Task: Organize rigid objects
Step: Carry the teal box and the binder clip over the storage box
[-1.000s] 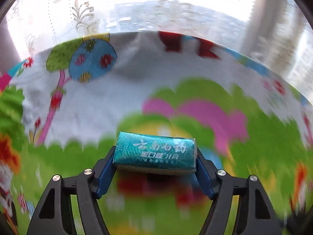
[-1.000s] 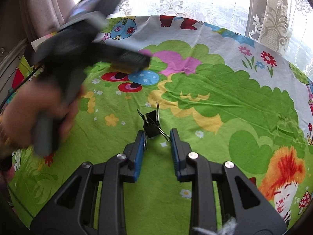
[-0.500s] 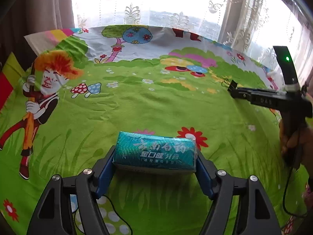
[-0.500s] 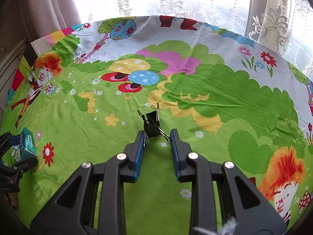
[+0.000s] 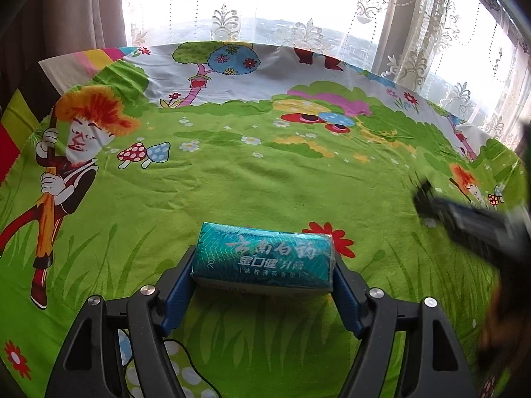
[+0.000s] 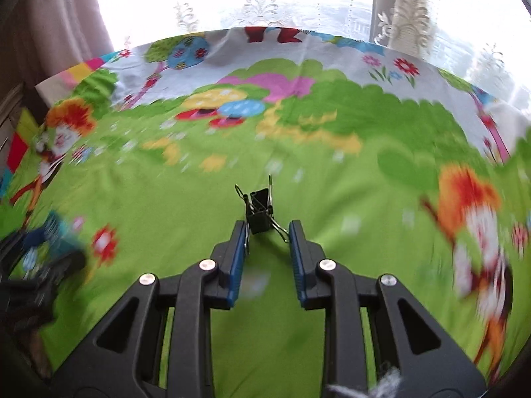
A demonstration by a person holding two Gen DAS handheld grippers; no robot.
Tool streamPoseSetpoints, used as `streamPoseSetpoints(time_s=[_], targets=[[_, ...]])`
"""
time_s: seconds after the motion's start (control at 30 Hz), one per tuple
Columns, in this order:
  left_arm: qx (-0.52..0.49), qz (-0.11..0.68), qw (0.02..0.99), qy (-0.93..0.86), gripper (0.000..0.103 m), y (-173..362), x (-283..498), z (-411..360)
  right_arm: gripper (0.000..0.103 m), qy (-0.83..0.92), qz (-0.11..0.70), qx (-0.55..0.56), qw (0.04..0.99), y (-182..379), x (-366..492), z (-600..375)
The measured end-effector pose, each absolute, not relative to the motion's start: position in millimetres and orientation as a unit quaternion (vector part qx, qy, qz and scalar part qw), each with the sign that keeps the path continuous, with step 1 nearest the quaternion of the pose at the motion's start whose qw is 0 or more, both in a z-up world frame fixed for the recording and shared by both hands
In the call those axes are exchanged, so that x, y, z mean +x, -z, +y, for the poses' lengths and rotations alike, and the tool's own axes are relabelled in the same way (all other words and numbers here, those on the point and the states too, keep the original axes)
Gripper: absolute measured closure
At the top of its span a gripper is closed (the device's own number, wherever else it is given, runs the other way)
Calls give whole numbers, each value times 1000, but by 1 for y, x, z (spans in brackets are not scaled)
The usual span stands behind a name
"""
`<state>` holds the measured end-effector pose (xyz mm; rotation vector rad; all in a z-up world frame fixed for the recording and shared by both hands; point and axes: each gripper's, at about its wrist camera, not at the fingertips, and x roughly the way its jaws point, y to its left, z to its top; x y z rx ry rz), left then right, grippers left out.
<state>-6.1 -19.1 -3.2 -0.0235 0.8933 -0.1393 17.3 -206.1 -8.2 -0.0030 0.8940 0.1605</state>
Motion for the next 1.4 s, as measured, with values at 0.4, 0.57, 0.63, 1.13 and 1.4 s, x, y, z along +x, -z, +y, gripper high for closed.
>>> streamPoseSetpoints(time_s=[0.4,0.57,0.63,1.13,1.4], targets=[[-9,432,899,66,29,3,-5,-20,74,-61,428,-43,901,6,-74,-186],[7,434,898,62,29,3,-6,-23,74,-59,427,-51,901,7,-76,-182],[12,433,900,58,29,3,-9,-23,74,-60,427,-49,901,7,-76,-183],[1,402,914,52,30,-17,-139,23,74,-129,431,-23,893,-1,-122,-144],[17,381,924,37,29,-34,-180,40,74,-174,420,-44,890,-15,-143,-110]])
